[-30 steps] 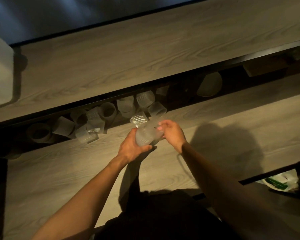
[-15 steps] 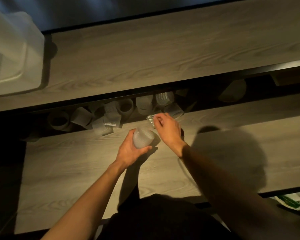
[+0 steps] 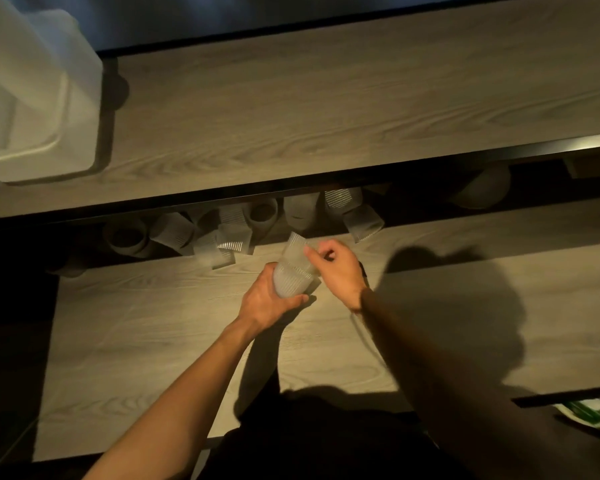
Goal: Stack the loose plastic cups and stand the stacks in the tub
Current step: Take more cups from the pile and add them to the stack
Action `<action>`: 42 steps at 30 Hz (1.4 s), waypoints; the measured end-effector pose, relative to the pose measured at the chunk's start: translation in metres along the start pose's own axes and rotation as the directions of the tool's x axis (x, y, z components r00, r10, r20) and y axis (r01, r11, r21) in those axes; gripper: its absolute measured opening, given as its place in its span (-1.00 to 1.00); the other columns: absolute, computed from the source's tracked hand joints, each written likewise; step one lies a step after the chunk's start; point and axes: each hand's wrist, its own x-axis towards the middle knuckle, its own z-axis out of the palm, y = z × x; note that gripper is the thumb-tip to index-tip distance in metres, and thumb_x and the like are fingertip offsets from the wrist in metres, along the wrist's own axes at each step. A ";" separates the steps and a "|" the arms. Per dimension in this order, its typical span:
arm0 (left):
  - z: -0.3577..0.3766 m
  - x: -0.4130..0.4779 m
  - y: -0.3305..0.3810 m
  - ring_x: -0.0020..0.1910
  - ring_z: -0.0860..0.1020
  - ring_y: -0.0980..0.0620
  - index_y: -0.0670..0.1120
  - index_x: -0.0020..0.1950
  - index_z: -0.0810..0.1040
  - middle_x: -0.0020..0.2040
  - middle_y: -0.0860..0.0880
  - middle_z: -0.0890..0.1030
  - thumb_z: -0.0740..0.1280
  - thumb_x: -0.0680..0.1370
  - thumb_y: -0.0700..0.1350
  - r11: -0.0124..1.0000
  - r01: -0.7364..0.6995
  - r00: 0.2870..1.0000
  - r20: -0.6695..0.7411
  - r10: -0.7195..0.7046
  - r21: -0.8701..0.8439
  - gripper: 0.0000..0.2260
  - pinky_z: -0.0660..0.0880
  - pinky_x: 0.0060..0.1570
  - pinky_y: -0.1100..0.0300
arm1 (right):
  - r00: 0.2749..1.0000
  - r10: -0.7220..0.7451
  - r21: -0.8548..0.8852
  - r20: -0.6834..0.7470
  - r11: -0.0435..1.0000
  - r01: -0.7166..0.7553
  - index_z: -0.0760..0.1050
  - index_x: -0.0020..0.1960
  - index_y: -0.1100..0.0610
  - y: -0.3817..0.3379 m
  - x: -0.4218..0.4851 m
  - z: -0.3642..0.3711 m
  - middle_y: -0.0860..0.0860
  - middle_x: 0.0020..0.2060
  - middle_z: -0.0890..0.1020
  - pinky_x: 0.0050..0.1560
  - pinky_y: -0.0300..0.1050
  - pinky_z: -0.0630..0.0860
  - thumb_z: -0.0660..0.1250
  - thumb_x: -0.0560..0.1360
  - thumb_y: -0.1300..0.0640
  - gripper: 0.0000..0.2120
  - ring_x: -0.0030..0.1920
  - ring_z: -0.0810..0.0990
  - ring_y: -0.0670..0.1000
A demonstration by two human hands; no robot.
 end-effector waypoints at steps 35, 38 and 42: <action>0.014 0.004 0.017 0.25 0.48 0.05 0.09 0.46 0.26 0.33 0.07 0.44 0.61 0.34 0.15 0.983 -0.184 0.976 -0.122 0.182 -0.004 -0.19 0.56 0.16 0.04 | 0.987 0.042 0.066 0.153 0.996 -0.053 0.39 0.42 -0.04 -0.009 -0.028 -0.036 -0.08 0.30 0.50 0.01 -0.34 0.39 0.31 0.59 -0.09 -0.57 0.27 0.48 -0.09; 0.024 0.022 0.021 0.24 0.44 0.10 0.11 0.46 0.27 0.29 0.14 0.41 0.61 0.35 0.12 0.978 -0.207 0.971 -0.129 0.203 -0.022 -0.21 0.51 0.13 0.11 | 0.989 -0.089 -0.042 -0.121 0.996 0.085 0.43 0.37 -0.05 0.006 -0.007 -0.041 -0.10 0.30 0.45 0.19 -0.11 0.52 0.35 0.57 -0.01 -0.62 0.27 0.48 -0.09; 0.033 0.040 0.024 0.19 0.44 0.11 0.15 0.42 0.28 0.22 0.18 0.39 0.60 0.36 0.13 0.965 -0.262 0.954 -0.158 0.256 -0.018 -0.26 0.51 0.06 0.12 | 0.877 -0.210 -0.313 -0.432 0.947 0.072 0.31 0.47 0.03 0.026 0.025 -0.053 0.03 0.47 0.28 0.41 0.05 0.34 0.42 0.50 -0.08 -0.39 0.44 0.29 0.04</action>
